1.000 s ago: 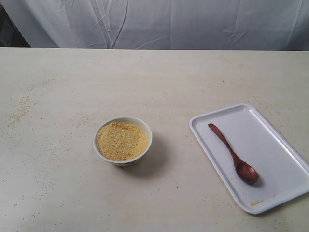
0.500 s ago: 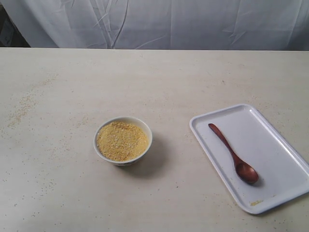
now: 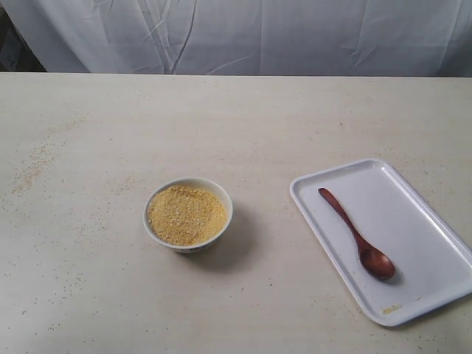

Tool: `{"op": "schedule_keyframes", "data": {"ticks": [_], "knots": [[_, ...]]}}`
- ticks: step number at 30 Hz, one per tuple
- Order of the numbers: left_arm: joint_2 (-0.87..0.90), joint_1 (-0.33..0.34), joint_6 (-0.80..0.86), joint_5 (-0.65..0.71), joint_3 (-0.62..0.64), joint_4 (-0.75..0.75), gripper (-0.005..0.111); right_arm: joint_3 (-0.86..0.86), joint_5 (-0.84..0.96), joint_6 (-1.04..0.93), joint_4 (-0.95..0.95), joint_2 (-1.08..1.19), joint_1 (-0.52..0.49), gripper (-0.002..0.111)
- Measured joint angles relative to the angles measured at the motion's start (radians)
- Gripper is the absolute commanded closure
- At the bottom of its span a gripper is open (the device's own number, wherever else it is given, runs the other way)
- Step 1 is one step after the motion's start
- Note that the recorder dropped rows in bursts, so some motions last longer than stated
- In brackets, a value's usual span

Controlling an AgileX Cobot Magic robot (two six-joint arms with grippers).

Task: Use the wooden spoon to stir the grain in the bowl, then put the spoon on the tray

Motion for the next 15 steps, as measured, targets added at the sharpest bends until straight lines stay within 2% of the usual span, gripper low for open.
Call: {"op": "schedule_keyframes", "data": {"ticks": [4,15], "knots": [[0.000,0.000,0.000,0.000,0.000,0.000,0.107,0.076,-0.010,0.000,0.000,0.000,0.000,0.108],[0.000,0.000,0.000,0.000,0.000,0.000,0.107,0.083,-0.052,0.000,0.000,0.000,0.000,0.108]]}}
